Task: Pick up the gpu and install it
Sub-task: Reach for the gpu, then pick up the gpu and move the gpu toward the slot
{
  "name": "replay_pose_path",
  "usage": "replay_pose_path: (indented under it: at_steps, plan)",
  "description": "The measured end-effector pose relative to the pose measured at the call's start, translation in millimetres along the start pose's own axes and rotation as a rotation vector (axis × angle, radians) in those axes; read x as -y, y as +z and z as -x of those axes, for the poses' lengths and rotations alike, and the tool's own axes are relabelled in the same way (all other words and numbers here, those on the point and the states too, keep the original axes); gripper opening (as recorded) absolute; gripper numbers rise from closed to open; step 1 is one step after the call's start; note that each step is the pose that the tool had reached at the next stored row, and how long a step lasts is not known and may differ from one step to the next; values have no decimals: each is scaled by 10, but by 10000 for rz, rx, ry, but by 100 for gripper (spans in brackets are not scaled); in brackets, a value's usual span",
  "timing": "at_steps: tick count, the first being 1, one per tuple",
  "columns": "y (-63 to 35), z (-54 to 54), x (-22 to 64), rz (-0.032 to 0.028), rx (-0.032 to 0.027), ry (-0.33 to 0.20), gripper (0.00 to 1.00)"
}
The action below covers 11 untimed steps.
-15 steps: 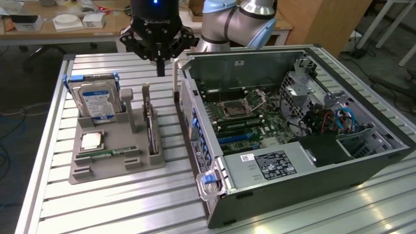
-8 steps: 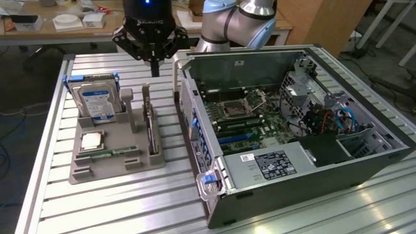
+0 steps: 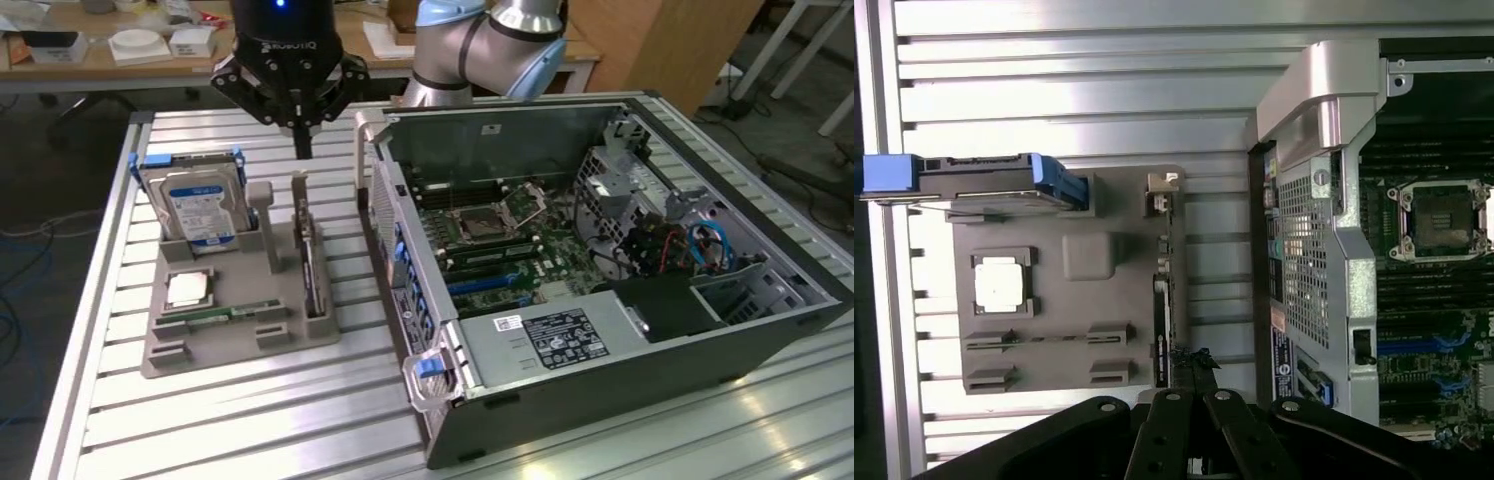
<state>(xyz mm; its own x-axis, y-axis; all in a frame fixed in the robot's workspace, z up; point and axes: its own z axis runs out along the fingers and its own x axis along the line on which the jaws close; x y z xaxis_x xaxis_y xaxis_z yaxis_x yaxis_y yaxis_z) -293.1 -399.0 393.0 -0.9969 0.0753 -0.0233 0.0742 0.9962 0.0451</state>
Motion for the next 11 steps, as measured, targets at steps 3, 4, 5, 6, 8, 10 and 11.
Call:
replay_pose_path:
  at_steps: [3,4,5,6,8,10,11]
  plan:
    - [-1,-41,3,0,1,0,10]
    - [-1,-53,4,0,1,0,10]
    - [-1,-62,5,0,0,0,10]
    - [-1,-66,5,0,1,0,10]
    - [-1,-66,5,1,0,-1,10]
    - [-2,-67,5,0,0,0,10]
    - [-1,-67,5,0,0,0,10]
